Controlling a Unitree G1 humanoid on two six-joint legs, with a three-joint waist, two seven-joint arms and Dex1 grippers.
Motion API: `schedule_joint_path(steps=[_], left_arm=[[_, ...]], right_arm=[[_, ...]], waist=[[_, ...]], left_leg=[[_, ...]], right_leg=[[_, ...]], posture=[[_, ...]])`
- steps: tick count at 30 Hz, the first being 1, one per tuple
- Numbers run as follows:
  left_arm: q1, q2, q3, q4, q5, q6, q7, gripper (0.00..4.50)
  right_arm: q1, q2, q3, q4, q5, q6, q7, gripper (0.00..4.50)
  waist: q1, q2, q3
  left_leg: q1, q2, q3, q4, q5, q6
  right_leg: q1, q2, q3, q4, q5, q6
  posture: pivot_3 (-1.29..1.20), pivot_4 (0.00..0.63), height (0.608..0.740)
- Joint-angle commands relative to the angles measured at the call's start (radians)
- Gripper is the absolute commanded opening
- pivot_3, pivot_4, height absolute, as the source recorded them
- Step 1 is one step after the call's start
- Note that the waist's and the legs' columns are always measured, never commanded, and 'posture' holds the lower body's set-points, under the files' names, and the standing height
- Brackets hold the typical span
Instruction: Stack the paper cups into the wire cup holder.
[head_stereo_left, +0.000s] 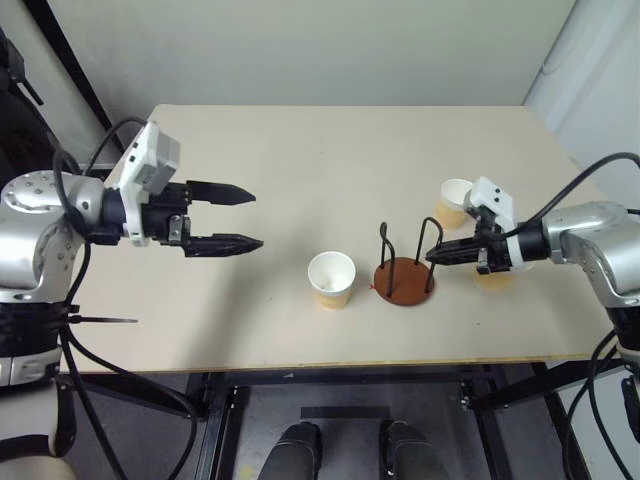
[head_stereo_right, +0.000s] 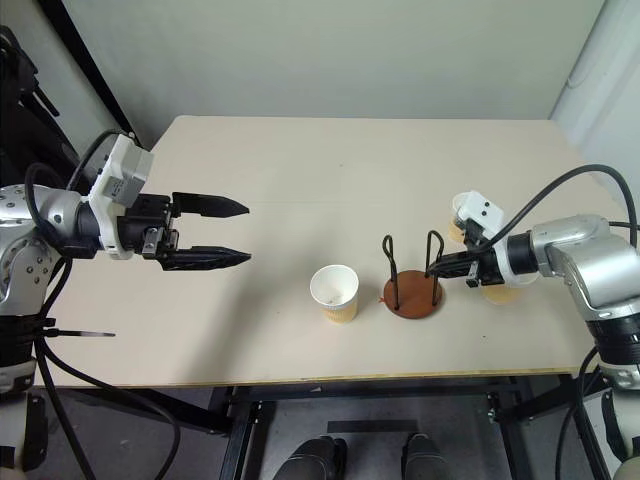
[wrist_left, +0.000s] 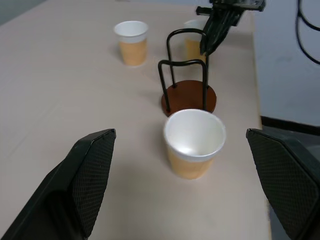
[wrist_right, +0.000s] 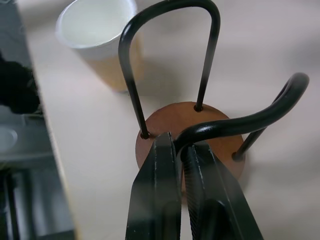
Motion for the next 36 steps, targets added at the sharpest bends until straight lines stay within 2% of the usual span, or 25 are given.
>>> schedule_joint_path(steps=[1,9,12,19,22,27,30,32,36], left_arm=[[-0.037,0.003,-0.004,-0.030,-0.016,0.010,-0.014,4.50],[-0.063,-0.002,-0.020,-0.014,0.000,0.008,-0.019,4.50],[-0.061,0.001,-0.020,-0.013,0.001,0.007,-0.021,4.50],[-0.051,0.004,-0.014,-0.022,0.000,0.009,-0.017,4.50],[-0.043,0.006,-0.007,-0.028,-0.003,0.009,-0.013,4.50],[-0.033,0.012,0.009,-0.027,-0.008,0.009,-0.007,4.50],[-0.031,0.013,0.015,-0.024,-0.011,0.009,-0.005,4.50],[-0.040,0.008,0.017,-0.013,-0.009,0.006,0.000,4.50],[-0.070,-0.006,0.011,0.009,-0.004,-0.003,0.008,4.50]], right_arm=[[0.022,-0.035,-0.047,-0.044,0.022,0.002,0.005,0.01],[0.113,-0.069,-0.001,-0.024,-0.035,-0.072,-0.010,0.01],[0.138,-0.075,0.004,-0.030,-0.039,-0.084,-0.006,0.81],[0.168,-0.097,-0.015,-0.054,-0.029,-0.085,0.003,3.29],[0.207,-0.154,-0.067,-0.110,0.010,-0.071,0.035,4.29],[0.223,-0.269,-0.175,-0.155,0.080,-0.071,0.107,4.29],[0.129,-0.296,-0.199,-0.112,0.091,-0.079,0.124,4.29],[0.007,-0.277,-0.169,-0.038,0.051,-0.109,0.108,4.29],[-0.177,-0.194,-0.016,0.146,-0.131,-0.278,0.088,4.29]], waist=[[0.000,0.000,0.000],[-0.001,-0.001,0.000],[-0.001,-0.001,-0.001],[-0.001,-0.001,0.000],[0.002,-0.001,0.000],[0.004,-0.001,0.000],[0.002,-0.001,0.000],[-0.004,-0.001,0.000],[-0.007,-0.002,-0.001]], left_leg=[[0.000,0.000,0.000,0.000,0.000,0.000],[0.002,0.000,0.000,0.000,0.001,0.001],[0.003,0.000,0.000,0.000,0.001,0.001],[0.002,0.000,0.000,0.000,0.001,0.001],[0.001,0.000,0.000,0.000,0.000,0.001],[0.000,-0.001,0.000,0.000,-0.002,0.001],[0.000,-0.001,0.000,0.000,-0.002,0.001],[0.001,-0.001,0.000,0.000,-0.002,0.001],[0.003,0.000,0.000,0.000,-0.001,0.002]], right_leg=[[0.000,0.000,0.000,0.000,0.000,0.000],[0.002,0.000,0.000,0.000,0.000,0.000],[0.003,0.000,0.000,-0.001,0.000,0.000],[0.003,0.000,0.000,-0.001,-0.001,0.001],[0.003,0.000,0.000,-0.001,-0.002,0.003],[0.003,-0.001,0.000,-0.002,-0.004,0.005],[0.003,0.000,0.000,-0.002,-0.004,0.005],[0.002,0.000,0.001,-0.001,-0.004,0.005],[0.002,0.000,0.001,0.000,-0.003,0.004]], posture=[[0.00,0.150,0.740],[0.00,0.150,0.740],[0.00,0.150,0.740],[0.00,0.150,0.740],[0.00,0.150,0.740],[0.00,0.150,0.740],[0.00,0.150,0.740],[0.00,0.150,0.740],[0.00,0.150,0.740]])
